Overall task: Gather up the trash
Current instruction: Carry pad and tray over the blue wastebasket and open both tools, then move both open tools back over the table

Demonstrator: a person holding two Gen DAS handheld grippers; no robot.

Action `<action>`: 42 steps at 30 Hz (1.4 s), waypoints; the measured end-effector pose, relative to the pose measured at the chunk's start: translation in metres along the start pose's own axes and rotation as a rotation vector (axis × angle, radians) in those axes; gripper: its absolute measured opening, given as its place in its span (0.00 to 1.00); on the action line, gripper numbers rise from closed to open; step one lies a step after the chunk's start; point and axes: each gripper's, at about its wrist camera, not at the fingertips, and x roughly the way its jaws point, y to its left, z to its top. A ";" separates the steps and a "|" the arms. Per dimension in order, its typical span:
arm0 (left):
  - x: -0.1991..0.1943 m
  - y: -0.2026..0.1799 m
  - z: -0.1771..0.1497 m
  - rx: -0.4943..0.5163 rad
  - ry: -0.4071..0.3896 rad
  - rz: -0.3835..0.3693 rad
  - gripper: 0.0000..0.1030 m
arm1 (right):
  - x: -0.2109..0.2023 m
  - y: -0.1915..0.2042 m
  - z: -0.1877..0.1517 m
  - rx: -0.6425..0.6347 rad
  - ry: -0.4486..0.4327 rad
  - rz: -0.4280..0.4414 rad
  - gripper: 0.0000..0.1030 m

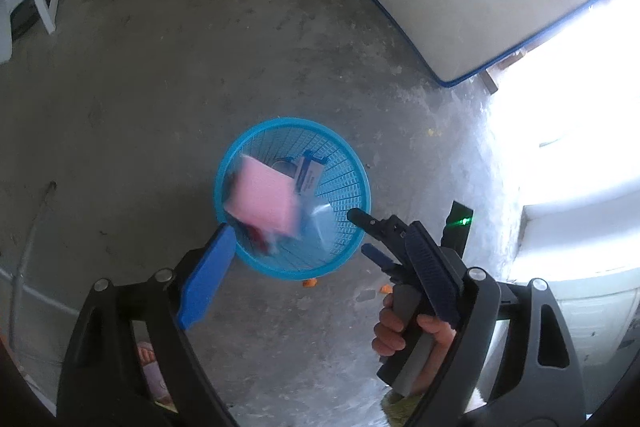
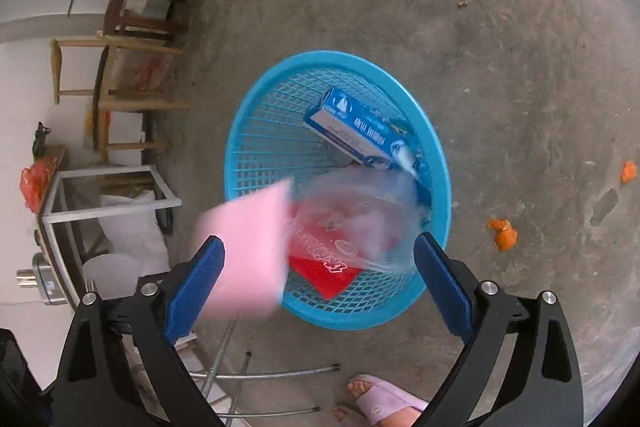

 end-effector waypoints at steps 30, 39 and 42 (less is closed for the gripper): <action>-0.335 0.178 -0.267 -0.187 -0.595 0.225 0.81 | -0.211 0.187 -0.213 -0.903 -0.155 0.187 0.90; -0.360 0.274 -0.350 -0.508 -0.639 0.373 0.81 | -0.158 0.358 -0.376 -1.316 0.160 0.386 0.90; -0.358 0.291 -0.371 -0.556 -0.643 0.404 0.81 | -0.116 0.406 -0.438 -1.413 0.275 0.363 0.90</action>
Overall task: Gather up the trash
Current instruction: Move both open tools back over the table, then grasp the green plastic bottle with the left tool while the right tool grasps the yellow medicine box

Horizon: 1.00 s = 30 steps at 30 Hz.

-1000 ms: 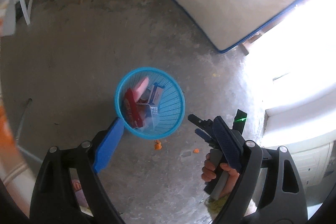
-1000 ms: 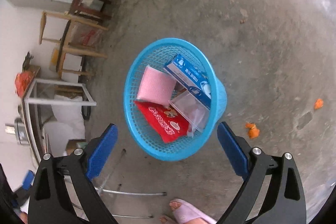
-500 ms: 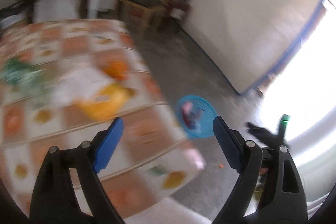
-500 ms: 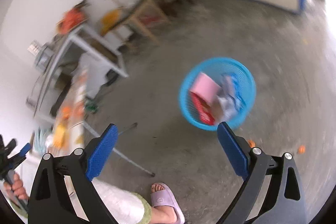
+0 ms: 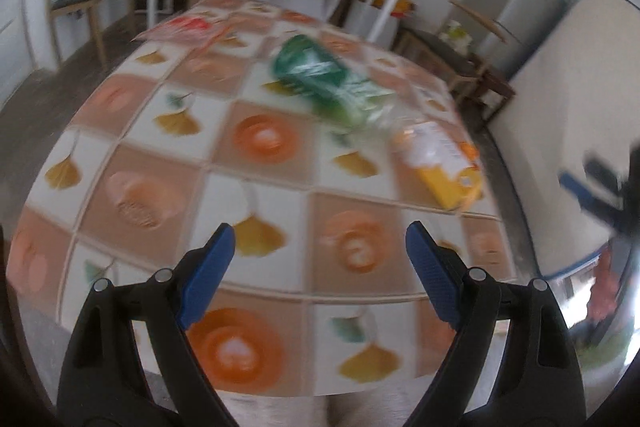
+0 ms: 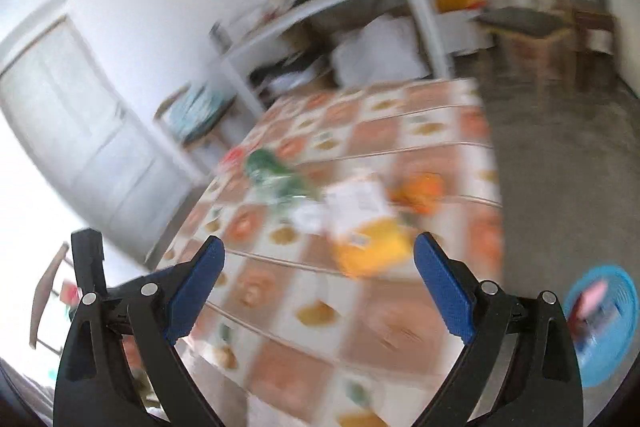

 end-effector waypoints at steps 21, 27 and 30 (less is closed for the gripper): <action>0.008 0.072 -0.009 -0.139 0.001 -0.089 0.81 | 0.209 0.063 0.051 -0.096 0.448 -0.179 0.70; 0.002 0.069 -0.013 -0.154 0.016 -0.186 0.81 | 0.194 0.068 0.019 0.035 0.498 -0.077 0.70; -0.002 0.064 -0.017 -0.141 0.032 -0.235 0.80 | 0.178 0.066 -0.003 0.110 0.507 -0.033 0.70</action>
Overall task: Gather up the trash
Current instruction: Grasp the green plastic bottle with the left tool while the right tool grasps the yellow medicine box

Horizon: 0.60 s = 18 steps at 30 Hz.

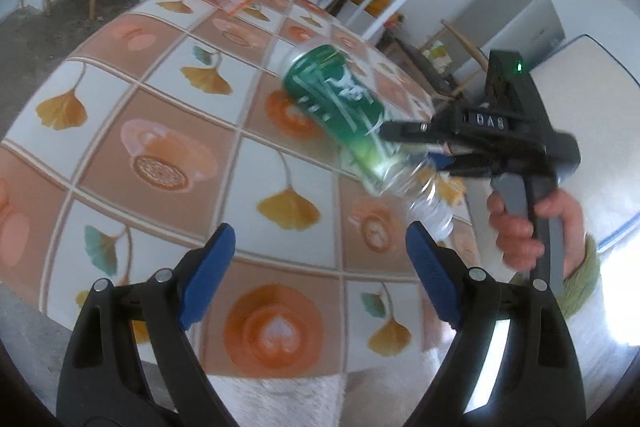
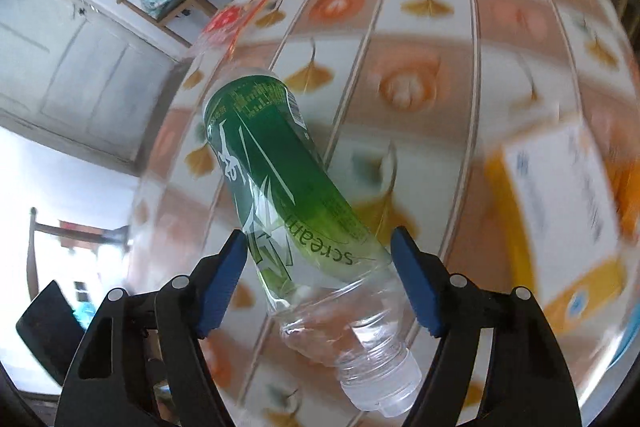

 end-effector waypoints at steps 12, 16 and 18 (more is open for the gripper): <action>0.014 -0.014 -0.012 -0.028 0.134 -0.183 0.81 | -0.028 -0.026 -0.109 0.216 -0.005 0.339 0.70; 0.026 -0.017 -0.008 -0.066 0.144 -0.168 0.81 | -0.043 -0.039 -0.129 0.235 -0.071 0.346 0.70; 0.036 -0.022 -0.004 -0.067 0.144 -0.116 0.80 | -0.058 -0.047 -0.139 0.222 -0.130 0.328 0.70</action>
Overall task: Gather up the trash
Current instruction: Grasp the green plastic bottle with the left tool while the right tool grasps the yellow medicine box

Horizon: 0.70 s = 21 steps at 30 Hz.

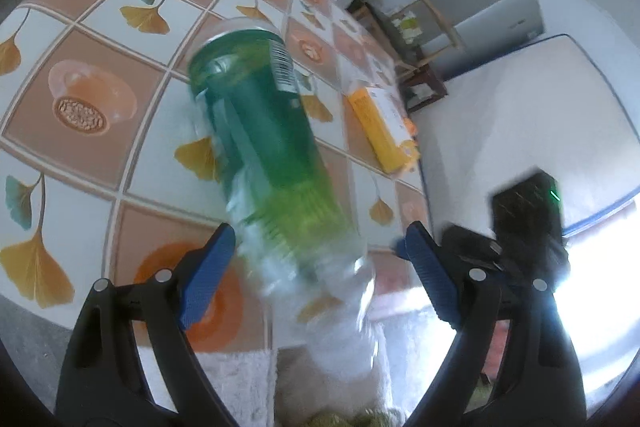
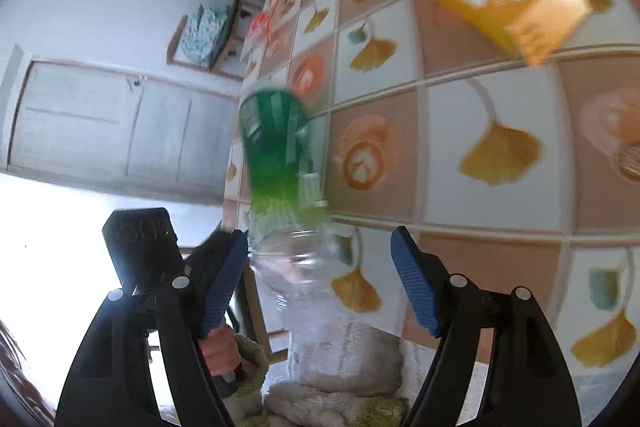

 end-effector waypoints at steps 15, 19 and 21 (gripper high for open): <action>0.025 -0.005 0.010 0.074 -0.027 0.214 0.68 | -0.045 0.014 0.074 -0.473 -0.264 -0.544 0.91; 0.023 -0.006 0.008 0.104 -0.028 0.230 0.68 | -0.013 0.001 0.110 -0.485 -0.199 -0.589 0.91; 0.023 -0.007 0.009 0.125 -0.028 0.246 0.68 | 0.001 -0.009 0.124 -0.470 -0.157 -0.604 0.91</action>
